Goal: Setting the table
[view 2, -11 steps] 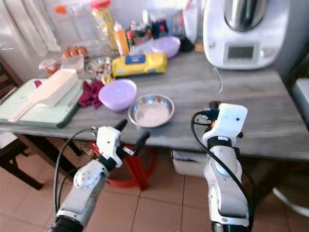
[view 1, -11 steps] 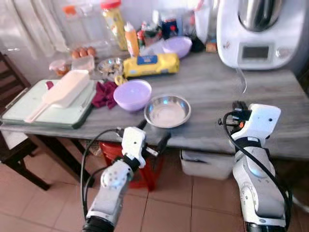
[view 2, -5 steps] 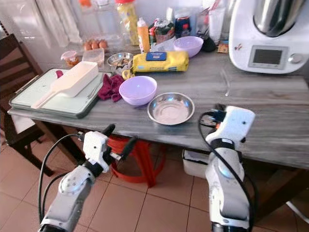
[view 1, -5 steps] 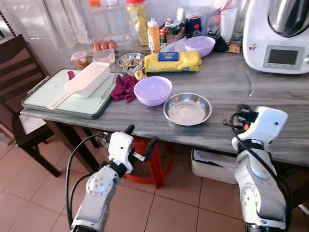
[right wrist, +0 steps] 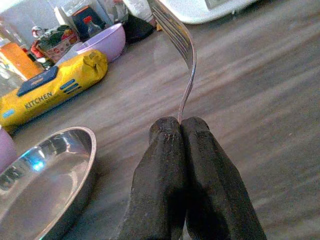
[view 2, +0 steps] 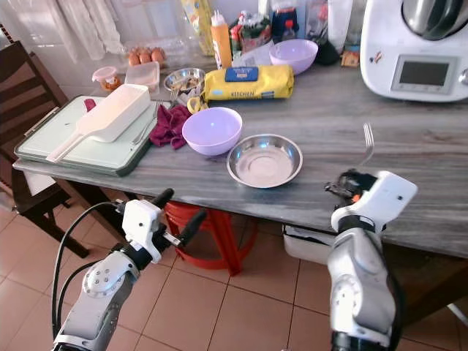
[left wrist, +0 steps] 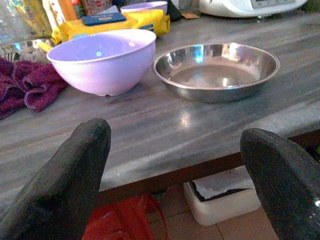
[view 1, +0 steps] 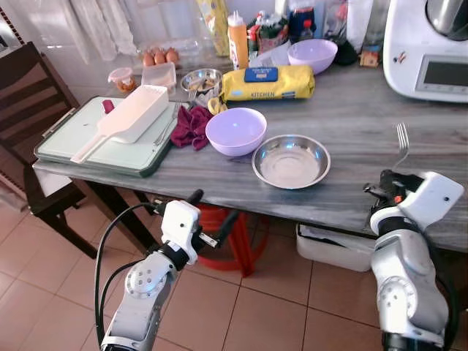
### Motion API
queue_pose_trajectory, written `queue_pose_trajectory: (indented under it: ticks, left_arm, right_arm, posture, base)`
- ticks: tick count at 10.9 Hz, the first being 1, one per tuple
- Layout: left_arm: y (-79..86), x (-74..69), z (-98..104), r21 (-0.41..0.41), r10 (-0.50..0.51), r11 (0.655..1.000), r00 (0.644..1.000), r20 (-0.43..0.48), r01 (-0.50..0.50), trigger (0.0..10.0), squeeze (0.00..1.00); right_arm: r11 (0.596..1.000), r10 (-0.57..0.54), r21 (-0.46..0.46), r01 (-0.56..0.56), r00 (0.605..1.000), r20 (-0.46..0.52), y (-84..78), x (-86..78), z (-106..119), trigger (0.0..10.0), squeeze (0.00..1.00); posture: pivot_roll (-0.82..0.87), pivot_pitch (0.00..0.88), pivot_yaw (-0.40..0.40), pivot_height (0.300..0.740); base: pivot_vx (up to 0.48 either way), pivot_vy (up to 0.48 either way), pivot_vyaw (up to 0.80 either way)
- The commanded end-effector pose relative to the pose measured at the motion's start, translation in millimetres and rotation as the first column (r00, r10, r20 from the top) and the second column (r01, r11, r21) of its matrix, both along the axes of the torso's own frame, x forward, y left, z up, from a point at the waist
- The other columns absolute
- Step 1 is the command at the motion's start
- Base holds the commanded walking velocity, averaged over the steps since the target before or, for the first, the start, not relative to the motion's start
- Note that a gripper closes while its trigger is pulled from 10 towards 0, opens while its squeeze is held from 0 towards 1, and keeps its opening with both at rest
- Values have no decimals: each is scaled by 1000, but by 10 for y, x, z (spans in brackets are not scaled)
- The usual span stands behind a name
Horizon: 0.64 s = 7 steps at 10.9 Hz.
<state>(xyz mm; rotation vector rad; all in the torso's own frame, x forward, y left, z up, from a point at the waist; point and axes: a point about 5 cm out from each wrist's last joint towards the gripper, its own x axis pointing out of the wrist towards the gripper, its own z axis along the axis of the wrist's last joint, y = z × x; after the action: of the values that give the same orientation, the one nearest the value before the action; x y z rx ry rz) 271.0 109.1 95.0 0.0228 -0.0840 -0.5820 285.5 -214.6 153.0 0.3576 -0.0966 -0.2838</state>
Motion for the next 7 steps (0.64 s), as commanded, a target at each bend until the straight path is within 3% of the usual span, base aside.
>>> queue_pose_trajectory:
  ticks: [1,5,6,7]
  left_arm:
    - [52,-3,11,16,3,1000,1000,-1,-3,10000,0]
    - [46,-11,21,18,2,1000,1000,-5,-2,10000,0]
    - [23,-21,39,-5,-19,1000,1000,-5,19,10000,0]
    - [-39,-70,101,-101,-121,988,992,-21,118,10000,0]
  right_arm:
    - [999,35,38,-35,999,0,23,37,-5,10000,0]
    - [966,169,198,-164,986,-7,-17,102,-86,10000,0]
    - [954,204,226,-195,979,-16,-48,109,-106,10000,0]
    - [962,204,193,-194,979,-31,-127,112,-100,10000,0]
  posture:
    - [-123,122,169,740]
    - [-118,123,169,740]
    - [-115,122,167,740]
    - [-115,124,165,740]
  base:
    - [0,0,0]
    - [0,0,0]
    - [0,0,0]
    - [0,0,0]
